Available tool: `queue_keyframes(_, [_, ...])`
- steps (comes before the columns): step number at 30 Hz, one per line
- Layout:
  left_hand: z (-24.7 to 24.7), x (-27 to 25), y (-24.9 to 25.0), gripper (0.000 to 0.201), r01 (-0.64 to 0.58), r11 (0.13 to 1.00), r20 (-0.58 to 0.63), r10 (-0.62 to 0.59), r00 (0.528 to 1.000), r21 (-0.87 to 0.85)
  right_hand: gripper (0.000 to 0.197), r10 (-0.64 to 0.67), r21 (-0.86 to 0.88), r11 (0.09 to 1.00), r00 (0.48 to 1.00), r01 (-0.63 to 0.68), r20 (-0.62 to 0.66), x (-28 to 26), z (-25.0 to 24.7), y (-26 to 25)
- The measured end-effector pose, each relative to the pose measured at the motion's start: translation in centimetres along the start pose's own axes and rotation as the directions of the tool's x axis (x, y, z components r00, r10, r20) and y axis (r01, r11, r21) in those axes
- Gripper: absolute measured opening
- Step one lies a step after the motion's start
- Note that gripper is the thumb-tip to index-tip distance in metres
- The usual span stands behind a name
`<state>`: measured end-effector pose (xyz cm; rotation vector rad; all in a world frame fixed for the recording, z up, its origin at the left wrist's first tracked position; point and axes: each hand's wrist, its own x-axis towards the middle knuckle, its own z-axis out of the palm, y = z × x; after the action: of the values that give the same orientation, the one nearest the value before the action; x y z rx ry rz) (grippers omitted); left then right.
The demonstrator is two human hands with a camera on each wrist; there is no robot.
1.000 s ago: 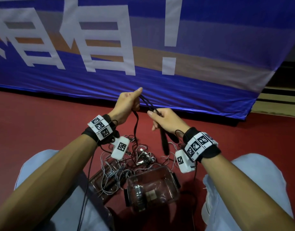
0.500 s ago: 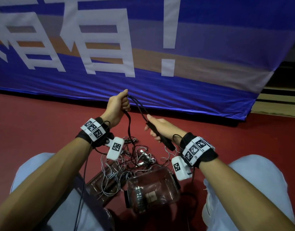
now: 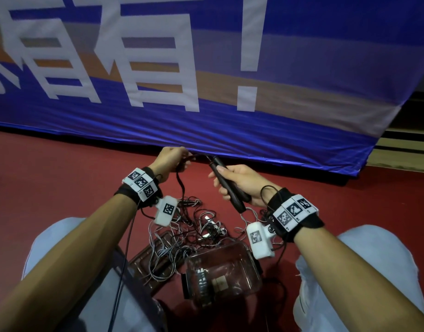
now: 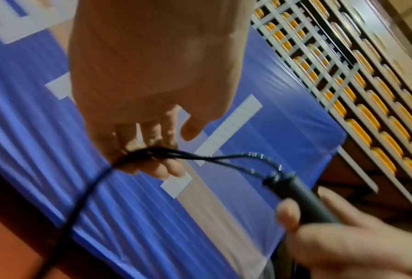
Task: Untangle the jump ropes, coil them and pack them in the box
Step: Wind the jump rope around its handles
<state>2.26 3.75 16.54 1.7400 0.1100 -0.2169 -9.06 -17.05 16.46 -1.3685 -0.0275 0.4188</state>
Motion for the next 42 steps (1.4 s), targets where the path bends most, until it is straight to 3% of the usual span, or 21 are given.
queue_keyframes(3, [1.3, -1.4, 0.4, 0.034, -0.138, 0.988, 0.153, 0.127, 0.980, 0.068, 0.043, -0.013, 0.102, 0.995, 0.998, 0.006, 0.067, -0.5, 0.1, -0.6])
queue_keyframes(7, [2.6, -2.9, 1.2, 0.041, -0.131, 0.989, 0.428, 0.146, 0.892, -0.066, 0.040, -0.030, 0.168, 0.986, 0.989, 0.006, 0.143, -0.8, 0.4, -0.8])
queue_keyframes(10, [2.8, -3.6, 1.9, 0.041, -0.154, 0.982, 0.478, 0.190, 0.858, -0.113, 0.035, -0.033, 0.154, 0.988, 0.986, 0.008, 0.162, -1.0, 0.5, -0.8])
queue_keyframes(14, [2.7, -3.9, 2.2, 0.045, -0.228, 0.974, 0.555, 0.192, 0.810, -0.004, 0.040, -0.043, 0.119, 0.993, 0.989, 0.025, 0.144, -1.2, 0.5, -0.8])
queue_keyframes(22, [2.1, -3.7, 2.3, 0.053, -0.251, 0.968, 0.605, 0.182, 0.775, 0.029, 0.040, -0.049, 0.091, 0.995, 0.993, 0.039, 0.106, -1.5, 0.1, -0.9])
queue_keyframes(28, [2.5, -3.7, 2.5, 0.055, -0.028, 0.982, 0.562, 0.130, 0.817, -0.187, 0.033, -0.048, 0.098, 0.995, 0.987, 0.033, 0.153, -1.5, 0.1, -1.1])
queue_keyframes(32, [2.5, -4.0, 2.7, 0.056, -0.057, 0.994, 0.575, 0.101, 0.812, -0.095, 0.040, -0.024, 0.081, 0.997, 0.988, 0.012, 0.155, -1.5, 0.2, -1.1])
queue_keyframes(36, [2.2, -4.3, 2.6, 0.061, -0.266, 0.955, 0.588, 0.143, 0.796, 0.128, 0.037, -0.025, -0.074, 0.997, 0.990, 0.035, 0.136, -1.5, 0.1, -0.8])
queue_keyframes(39, [2.3, -4.3, 2.6, 0.060, -0.253, 0.963, 0.551, 0.163, 0.818, 0.091, 0.035, -0.044, -0.065, 0.996, 0.990, 0.053, 0.136, -1.5, 0.3, -0.8])
queue_keyframes(42, [2.5, -4.0, 2.8, 0.052, -0.160, 0.984, 0.473, 0.177, 0.863, -0.077, 0.032, -0.027, 0.015, 1.000, 0.987, 0.025, 0.157, -1.5, 0.5, -1.0])
